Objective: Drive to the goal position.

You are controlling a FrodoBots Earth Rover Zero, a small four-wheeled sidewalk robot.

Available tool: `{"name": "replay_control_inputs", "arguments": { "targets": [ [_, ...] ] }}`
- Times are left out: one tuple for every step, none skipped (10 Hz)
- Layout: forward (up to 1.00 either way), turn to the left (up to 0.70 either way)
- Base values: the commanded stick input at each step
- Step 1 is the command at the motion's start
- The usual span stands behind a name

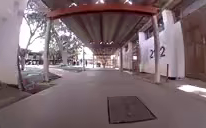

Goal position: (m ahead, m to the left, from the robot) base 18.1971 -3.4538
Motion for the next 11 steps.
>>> {"name": "replay_control_inputs", "arguments": {
  "targets": [
    [0.5, 0.0],
    [0.5, 0.0],
    [0.5, 0.0],
    [0.5, 0.0],
    [0.5, 0.0],
    [0.5, 0.0],
    [0.5, 0.0],
    [0.5, 0.0],
    [0.5, 0.0],
    [0.5, 0.0],
    [0.5, 0.0]
  ]
}}
